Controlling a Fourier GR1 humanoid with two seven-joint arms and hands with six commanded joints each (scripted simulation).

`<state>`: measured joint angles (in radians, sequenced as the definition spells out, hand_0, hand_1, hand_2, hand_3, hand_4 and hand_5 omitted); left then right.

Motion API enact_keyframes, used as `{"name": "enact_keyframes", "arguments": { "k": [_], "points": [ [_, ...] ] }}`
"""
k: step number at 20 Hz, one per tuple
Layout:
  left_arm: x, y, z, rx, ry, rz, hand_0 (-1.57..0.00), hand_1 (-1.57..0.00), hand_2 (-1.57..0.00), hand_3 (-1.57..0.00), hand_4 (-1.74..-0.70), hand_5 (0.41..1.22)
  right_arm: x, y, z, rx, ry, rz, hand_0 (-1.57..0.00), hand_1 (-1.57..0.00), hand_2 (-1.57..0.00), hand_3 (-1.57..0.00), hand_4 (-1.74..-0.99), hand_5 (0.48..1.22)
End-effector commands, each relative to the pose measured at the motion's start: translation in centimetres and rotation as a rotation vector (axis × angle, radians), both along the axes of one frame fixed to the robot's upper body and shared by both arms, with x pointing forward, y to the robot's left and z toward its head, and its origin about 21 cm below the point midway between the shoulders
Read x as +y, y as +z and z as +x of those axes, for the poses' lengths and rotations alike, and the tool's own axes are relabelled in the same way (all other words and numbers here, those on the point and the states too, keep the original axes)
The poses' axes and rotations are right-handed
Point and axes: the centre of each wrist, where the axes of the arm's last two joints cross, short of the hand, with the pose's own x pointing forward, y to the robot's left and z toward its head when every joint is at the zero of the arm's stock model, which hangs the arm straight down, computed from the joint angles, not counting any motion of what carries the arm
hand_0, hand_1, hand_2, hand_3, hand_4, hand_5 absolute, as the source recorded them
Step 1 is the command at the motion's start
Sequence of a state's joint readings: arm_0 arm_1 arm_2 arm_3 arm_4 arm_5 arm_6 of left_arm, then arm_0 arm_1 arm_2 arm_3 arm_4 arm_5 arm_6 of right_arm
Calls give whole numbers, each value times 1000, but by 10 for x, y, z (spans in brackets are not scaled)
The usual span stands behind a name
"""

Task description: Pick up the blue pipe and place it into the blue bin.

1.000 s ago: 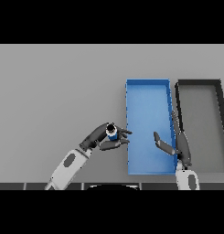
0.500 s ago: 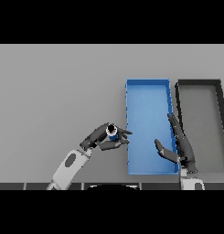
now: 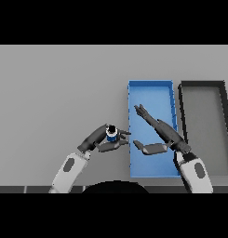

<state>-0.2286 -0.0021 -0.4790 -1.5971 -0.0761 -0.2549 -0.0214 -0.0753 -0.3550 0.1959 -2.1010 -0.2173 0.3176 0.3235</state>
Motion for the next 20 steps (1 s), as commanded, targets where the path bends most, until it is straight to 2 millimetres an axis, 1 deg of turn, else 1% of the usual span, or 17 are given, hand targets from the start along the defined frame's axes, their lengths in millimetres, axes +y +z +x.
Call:
{"name": "enact_keyframes", "arguments": {
  "k": [1,2,4,5,6,9,11,13,14,15,16,17,18,19,20],
  "points": [
    [-2,0,2,4,0,10,-1571,-1571,-1571,-1571,-1467,1221,11,8,3,-15,39,-7,1,-2,-53,1,-1296,556],
    [2,-3,0,-2,-6,-2,-1571,-1571,-1571,-1571,-1467,1221,19,11,4,-38,80,-12,1,-2,-44,1,-1298,559],
    [-1,-1,2,0,-13,-16,-1571,-1571,-1571,-1571,-1467,1221,28,20,9,-42,140,-22,1,-1,-42,1,-1300,560],
    [2,-5,3,6,-12,-15,-1571,-1571,-1571,-1571,-1467,1221,37,22,9,-35,177,-22,1,0,-43,1,-1294,560],
    [1,-8,1,-1,-18,-14,-1571,-1571,-1571,-1571,-1466,1221,43,24,12,-36,208,-25,1,0,-45,1,-1282,555],
    [-1,-5,3,7,-28,-30,-1571,-1571,-1571,-1571,-1465,1221,60,40,16,-74,273,-61,1,-2,-52,1,-1242,551],
    [3,-7,5,40,-37,-25,-1571,-1571,-1571,-1571,-1469,1221,72,45,20,-81,294,-91,-7,-16,-66,1,-1223,540],
    [0,-7,5,44,-27,-6,-1571,-1571,-1571,-1571,-1470,1221,82,47,29,-62,307,-124,-16,-25,-77,1,-1196,526],
    [4,-8,7,38,-16,7,-1571,-1571,-1571,-1571,-1469,1221,87,48,32,-60,315,-128,-23,-32,-83,1,-1186,521],
    [4,-6,6,20,-19,1,-1571,-1571,-1571,-1571,-1469,1221,91,47,34,-60,329,-132,-27,-39,-91,1,-1184,516],
    [4,-6,4,12,-22,-8,-1571,-1571,-1571,-1571,-1467,1221,94,50,38,-64,333,-137,-34,-55,-110,-7,-1192,507],
    [3,-6,3,25,-17,10,-1571,-1571,-1571,-1571,-1465,1221,99,52,42,-61,342,-152,-69,-108,-166,-44,-1204,497],
    [4,-8,4,36,-12,21,-1571,-1571,-1571,-1571,-1462,1221,100,52,45,-57,351,-167,-168,-218,-261,-128,-1233,487],
    [5,-10,4,35,-20,8,-1571,-1571,-1571,-1571,-1517,1221,102,48,46,-53,366,-168,-323,-362,-377,-242,-1278,485],
    [4,-7,3,58,-13,17,-1571,-1571,-1571,-1571,-1560,1221,105,47,46,-56,385,-166,-507,-530,-538,-401,-1331,489]
  ]
}}
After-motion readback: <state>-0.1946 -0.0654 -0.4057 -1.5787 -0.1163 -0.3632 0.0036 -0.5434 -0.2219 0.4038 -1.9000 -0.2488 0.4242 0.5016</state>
